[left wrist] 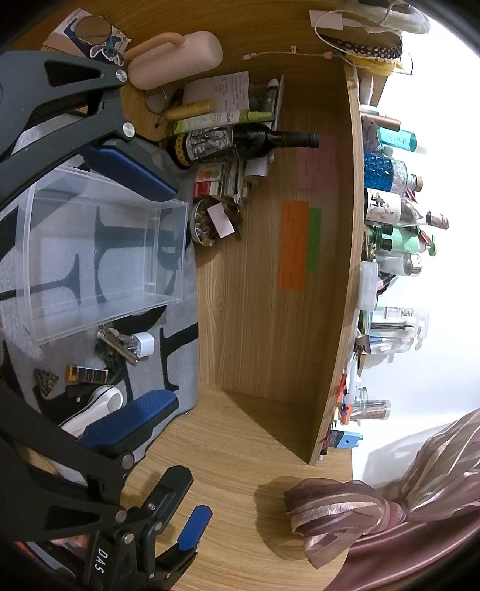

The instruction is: Organize rigid objects

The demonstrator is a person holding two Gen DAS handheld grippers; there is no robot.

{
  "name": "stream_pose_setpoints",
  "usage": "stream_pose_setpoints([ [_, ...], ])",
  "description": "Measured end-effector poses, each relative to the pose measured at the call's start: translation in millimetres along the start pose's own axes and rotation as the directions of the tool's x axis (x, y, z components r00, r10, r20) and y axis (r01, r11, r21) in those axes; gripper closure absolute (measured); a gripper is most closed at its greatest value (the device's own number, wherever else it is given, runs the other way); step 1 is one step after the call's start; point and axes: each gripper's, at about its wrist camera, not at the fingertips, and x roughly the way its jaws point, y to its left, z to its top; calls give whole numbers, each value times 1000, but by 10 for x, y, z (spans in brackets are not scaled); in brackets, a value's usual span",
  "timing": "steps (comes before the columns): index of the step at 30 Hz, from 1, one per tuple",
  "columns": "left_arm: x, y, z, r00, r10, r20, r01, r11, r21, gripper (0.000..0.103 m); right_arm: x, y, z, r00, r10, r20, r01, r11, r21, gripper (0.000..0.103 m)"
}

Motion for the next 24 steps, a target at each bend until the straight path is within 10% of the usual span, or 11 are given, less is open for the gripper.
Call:
stream_pose_setpoints([
  [24,-8,-52,-12,1000,0,11,-1,1000,15,0,2,3,-8,1000,5,0,-5,1000,5,0],
])
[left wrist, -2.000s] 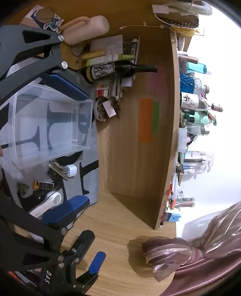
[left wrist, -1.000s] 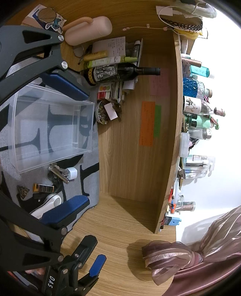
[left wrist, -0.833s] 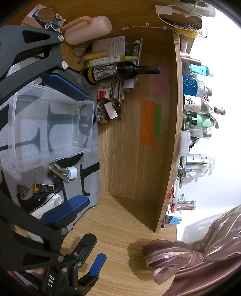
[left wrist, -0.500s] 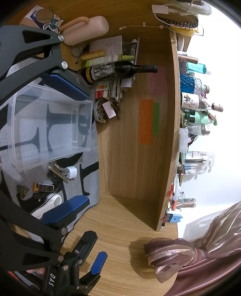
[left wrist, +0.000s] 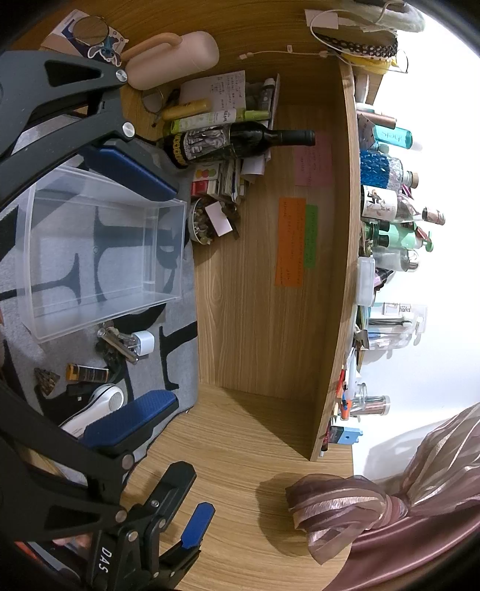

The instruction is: Organize rigid objects

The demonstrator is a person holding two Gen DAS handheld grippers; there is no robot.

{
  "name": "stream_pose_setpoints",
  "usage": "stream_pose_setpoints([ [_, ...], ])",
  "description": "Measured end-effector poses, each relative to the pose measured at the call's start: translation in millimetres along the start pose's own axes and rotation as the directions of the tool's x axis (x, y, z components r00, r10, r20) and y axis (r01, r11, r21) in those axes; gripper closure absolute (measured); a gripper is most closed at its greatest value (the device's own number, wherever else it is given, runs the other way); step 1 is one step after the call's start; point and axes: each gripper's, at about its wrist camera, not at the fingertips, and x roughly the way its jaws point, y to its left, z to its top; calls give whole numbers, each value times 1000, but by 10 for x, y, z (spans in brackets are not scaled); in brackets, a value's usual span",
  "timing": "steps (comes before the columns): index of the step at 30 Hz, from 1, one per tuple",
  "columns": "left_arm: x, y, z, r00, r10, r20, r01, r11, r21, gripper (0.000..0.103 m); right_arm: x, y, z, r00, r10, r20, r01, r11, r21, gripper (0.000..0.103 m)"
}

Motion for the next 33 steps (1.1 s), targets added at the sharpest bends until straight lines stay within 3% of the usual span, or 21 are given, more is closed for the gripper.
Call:
stream_pose_setpoints([
  [33,31,33,-29,1000,4,-11,-4,1000,8,0,92,36,13,1000,16,-5,-16,1000,7,0],
])
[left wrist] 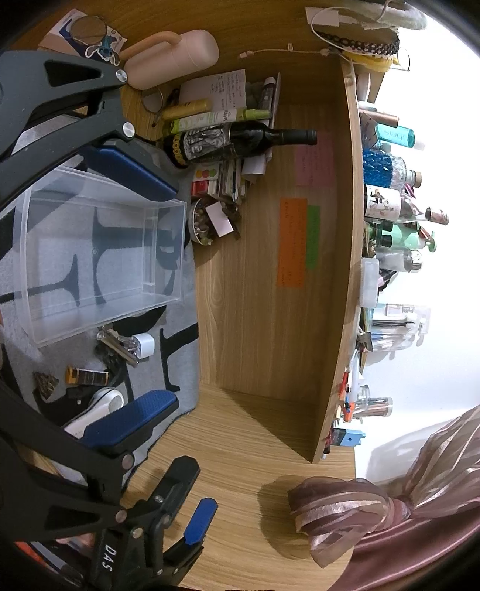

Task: Organize rigid objects
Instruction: 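Grasp the clear box wall with the left tool while the right tool grasps the white device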

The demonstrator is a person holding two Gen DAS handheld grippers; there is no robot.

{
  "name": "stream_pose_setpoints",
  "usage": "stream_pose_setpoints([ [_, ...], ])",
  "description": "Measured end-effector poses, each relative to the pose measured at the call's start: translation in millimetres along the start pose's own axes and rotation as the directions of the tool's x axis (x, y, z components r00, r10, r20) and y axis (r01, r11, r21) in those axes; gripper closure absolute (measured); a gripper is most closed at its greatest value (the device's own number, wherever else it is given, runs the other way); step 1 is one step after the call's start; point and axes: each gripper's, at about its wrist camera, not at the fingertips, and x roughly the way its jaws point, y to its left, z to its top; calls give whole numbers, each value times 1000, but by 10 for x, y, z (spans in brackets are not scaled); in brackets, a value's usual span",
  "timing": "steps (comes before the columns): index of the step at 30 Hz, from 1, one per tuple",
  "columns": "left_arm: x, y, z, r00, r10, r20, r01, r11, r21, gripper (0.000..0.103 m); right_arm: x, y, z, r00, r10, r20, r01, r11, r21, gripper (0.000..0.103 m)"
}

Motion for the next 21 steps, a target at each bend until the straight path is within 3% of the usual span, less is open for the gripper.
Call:
stream_pose_setpoints([
  [6,220,221,-119,994,54,-97,-54,999,1,0,162,-71,-66,1000,-5,-27,6,1000,20,0],
  [12,490,770,-286,965,108,-238,-132,988,-84,1,512,-249,-262,985,-29,-169,39,998,53,0],
  [13,542,858,-316,959,122,-257,-150,984,-92,3,559,-289,-296,981,-30,-190,42,997,64,0],
  [15,656,986,-362,943,137,-303,-172,981,-92,20,650,-388,-378,972,-34,-233,56,994,90,0],
  [17,755,1096,-406,932,121,-343,-166,980,-106,22,740,-472,-446,961,-51,-271,82,991,105,0],
  [21,997,1257,-480,901,77,-427,-144,982,-125,41,862,-608,-578,936,-106,-336,145,985,93,10],
])
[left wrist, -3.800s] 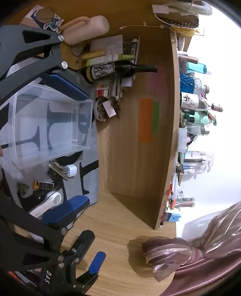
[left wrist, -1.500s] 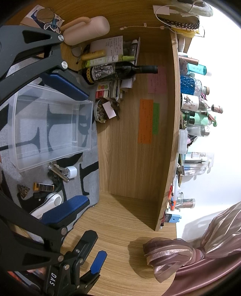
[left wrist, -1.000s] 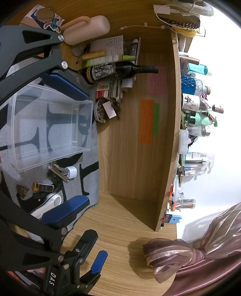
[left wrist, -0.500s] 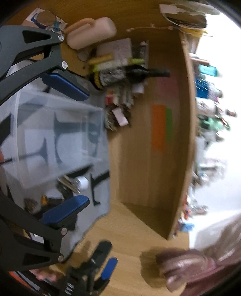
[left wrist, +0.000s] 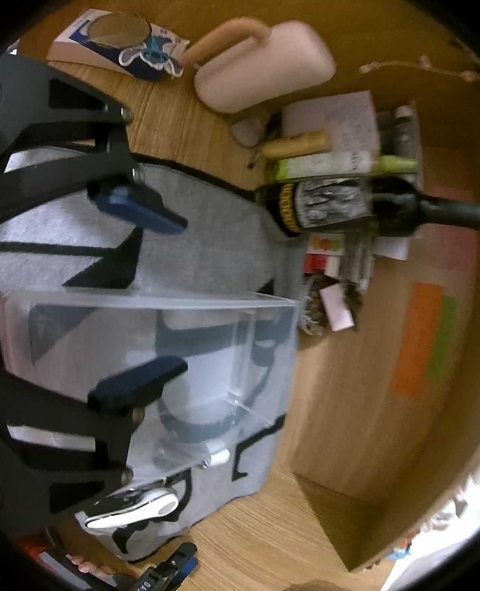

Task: Organize rigid objects
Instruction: 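Grasp the clear box wall with the left tool while the right tool grasps the white device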

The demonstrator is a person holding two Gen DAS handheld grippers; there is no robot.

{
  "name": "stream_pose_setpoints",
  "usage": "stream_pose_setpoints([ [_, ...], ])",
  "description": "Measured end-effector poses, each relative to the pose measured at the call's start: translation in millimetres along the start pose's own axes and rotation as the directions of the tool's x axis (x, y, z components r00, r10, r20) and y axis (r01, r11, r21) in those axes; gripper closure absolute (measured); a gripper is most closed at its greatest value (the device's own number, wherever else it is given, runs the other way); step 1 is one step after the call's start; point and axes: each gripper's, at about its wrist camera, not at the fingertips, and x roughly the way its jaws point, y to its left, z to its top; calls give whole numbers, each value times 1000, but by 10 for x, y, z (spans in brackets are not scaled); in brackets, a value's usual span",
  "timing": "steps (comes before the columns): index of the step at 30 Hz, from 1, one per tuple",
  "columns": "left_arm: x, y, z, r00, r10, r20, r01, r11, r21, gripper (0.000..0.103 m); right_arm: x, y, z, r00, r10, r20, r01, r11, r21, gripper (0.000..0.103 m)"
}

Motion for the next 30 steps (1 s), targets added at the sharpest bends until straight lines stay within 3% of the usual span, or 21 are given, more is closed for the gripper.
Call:
stream_pose_setpoints([
  [4,193,61,28,997,-21,-77,22,1000,6,51,113,-55,-50,998,-41,-53,41,999,-16,21],
  [9,354,71,42,988,-48,-147,51,999,14,78,235,-128,-132,988,-99,-118,95,995,-38,35],
  [15,440,57,8,976,-112,-187,111,994,-14,92,335,-140,-224,976,-49,-214,49,999,-8,45],
  [18,441,46,6,977,-109,-183,108,994,-18,92,364,-68,-259,971,-21,-240,18,1000,-15,45],
  [23,454,63,19,977,-116,-180,113,993,-29,92,538,41,-343,957,-44,-286,28,998,-60,47],
  [28,444,38,18,980,-101,-173,99,995,-18,93,719,33,-391,941,-16,-337,3,999,-39,64],
  [30,441,31,12,981,-96,-170,95,995,-14,93,735,42,-389,944,-28,-330,15,999,-40,65],
])
